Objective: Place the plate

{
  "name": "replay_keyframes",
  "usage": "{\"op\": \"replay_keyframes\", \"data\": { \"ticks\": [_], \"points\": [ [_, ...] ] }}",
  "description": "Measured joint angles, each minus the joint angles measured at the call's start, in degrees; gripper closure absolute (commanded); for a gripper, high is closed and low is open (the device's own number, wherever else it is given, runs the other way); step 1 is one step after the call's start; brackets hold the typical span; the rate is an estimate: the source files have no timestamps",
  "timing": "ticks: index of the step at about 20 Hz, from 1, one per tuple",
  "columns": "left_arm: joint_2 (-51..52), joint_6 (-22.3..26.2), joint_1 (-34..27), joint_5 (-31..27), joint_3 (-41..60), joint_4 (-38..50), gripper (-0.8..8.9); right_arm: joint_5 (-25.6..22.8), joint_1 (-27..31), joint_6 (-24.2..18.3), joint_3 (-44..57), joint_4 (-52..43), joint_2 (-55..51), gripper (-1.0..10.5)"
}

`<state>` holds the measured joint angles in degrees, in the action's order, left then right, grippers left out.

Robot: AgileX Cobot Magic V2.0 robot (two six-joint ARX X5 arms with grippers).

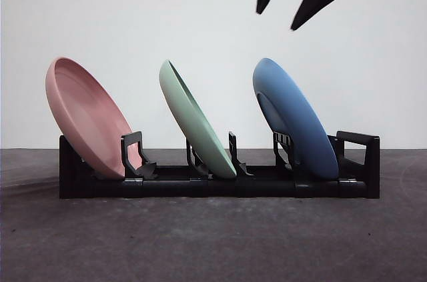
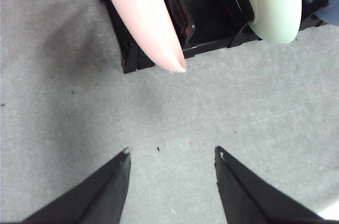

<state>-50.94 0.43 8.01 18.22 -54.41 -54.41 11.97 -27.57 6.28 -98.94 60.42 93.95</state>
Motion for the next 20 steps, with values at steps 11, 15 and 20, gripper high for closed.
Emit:
{"op": "replay_keyframes", "data": {
  "ticks": [11, 15, 20],
  "points": [
    [0.0, 0.0, 0.0, 0.0, 0.0, 1.4, 5.61, -0.02, -0.09, -0.04, -1.46, -1.2, 9.22, 8.4],
    [0.0, 0.0, 0.0, 0.0, 0.0, 1.62, 5.61, 0.09, -0.07, 0.0, -1.46, -1.18, 9.25, 9.3],
    [0.0, 0.0, 0.0, 0.0, 0.0, 1.6, 5.61, 0.5, -0.13, 0.13, -1.51, -0.92, 9.25, 9.3]
  ]
}}
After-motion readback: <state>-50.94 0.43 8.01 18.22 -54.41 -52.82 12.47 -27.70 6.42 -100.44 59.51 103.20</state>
